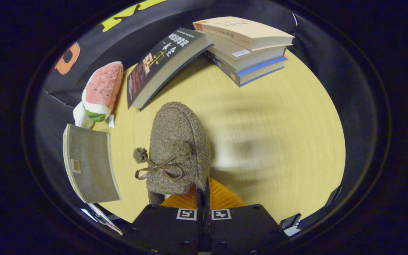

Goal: Open the storage box then place both shoes into the box .Put the left shoe in first, then the right shoe, with the right side of both shoes facing outward in a uniform manner.

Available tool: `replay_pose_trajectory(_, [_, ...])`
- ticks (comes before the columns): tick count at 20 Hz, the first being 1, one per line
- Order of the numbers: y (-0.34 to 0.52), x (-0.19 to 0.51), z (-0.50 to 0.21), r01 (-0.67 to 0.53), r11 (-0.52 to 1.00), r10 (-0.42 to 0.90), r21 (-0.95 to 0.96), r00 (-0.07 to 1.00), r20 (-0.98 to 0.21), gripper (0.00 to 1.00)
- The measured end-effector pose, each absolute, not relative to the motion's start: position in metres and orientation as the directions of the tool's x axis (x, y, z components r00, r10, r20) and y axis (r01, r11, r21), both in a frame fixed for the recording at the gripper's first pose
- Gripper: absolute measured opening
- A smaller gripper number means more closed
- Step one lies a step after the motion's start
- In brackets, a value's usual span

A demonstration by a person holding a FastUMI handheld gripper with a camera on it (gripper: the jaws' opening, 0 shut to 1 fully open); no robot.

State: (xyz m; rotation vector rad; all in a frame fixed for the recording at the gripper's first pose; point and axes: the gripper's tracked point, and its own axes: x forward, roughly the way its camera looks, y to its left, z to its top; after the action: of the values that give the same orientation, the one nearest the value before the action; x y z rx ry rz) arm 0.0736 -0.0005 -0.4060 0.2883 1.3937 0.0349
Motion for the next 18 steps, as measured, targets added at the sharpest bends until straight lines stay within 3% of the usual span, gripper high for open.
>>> replay_pose_trajectory(6, [0.063, 0.072, -0.328, 0.09, 0.953, 0.259, 0.289, 0.255, -0.932, 0.01])
replay_pose_trajectory(11, [0.146, 0.066, -0.263, -0.05, 0.945, 0.322, 0.322, 0.294, -0.9, 0.01])
replay_pose_trajectory(18, [0.275, 0.053, -0.225, -0.173, 0.917, 0.395, 0.36, 0.266, -0.879, 0.01])
